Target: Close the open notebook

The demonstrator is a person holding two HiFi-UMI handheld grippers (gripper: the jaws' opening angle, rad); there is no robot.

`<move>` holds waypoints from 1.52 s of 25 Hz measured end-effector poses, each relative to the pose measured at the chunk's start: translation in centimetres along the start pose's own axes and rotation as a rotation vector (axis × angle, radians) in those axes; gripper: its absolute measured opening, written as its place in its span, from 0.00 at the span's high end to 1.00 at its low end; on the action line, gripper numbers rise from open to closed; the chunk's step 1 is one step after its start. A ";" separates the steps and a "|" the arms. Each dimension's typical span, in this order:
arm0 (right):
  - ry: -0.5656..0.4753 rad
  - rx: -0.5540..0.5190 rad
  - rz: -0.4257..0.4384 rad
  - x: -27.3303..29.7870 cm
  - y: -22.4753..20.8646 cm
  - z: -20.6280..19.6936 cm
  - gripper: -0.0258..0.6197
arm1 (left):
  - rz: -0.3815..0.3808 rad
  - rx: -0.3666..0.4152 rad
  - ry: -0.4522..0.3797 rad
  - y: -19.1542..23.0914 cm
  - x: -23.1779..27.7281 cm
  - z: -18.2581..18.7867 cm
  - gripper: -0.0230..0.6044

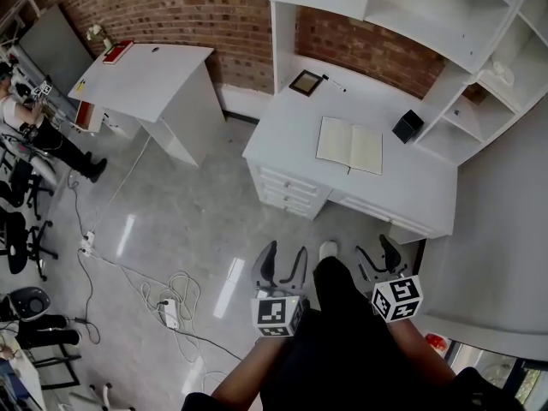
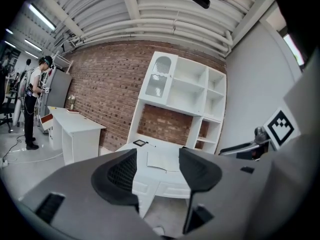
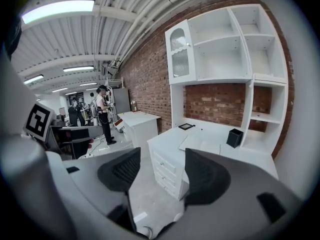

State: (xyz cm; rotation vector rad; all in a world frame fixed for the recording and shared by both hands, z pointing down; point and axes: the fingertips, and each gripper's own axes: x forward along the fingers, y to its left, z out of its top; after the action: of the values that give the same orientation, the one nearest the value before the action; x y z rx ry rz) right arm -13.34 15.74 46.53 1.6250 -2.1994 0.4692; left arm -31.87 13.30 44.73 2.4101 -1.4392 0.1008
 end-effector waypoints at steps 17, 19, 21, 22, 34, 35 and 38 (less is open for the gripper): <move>-0.013 0.038 0.032 8.2 -4.2 2.1 0.55 | -0.003 0.005 0.085 1.6 8.3 -0.1 0.58; 0.001 0.046 0.029 9.4 -5.6 2.2 0.55 | -0.015 0.001 0.096 1.5 10.5 0.1 0.58; 0.016 0.043 0.018 10.8 -7.2 2.4 0.55 | -0.025 -0.010 0.119 1.3 12.9 -0.1 0.58; 0.022 0.047 0.013 11.5 -8.2 2.5 0.55 | -0.031 -0.014 0.130 1.2 14.3 -0.2 0.58; 0.091 0.043 0.037 21.3 -19.0 4.9 0.55 | -0.006 -0.038 0.241 1.3 29.5 -1.8 0.58; 0.096 0.044 0.046 22.0 -19.7 4.9 0.55 | -0.002 -0.037 0.250 1.4 30.4 -2.2 0.58; 0.107 0.046 0.070 24.2 -21.5 4.7 0.55 | -0.006 -0.019 0.292 1.0 33.3 -3.5 0.58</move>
State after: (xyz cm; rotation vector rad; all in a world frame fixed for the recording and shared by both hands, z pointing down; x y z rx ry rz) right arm 0.27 -12.81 54.98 1.5130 -2.1860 0.6168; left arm -16.17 -14.15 55.85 2.2704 -1.2926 0.4168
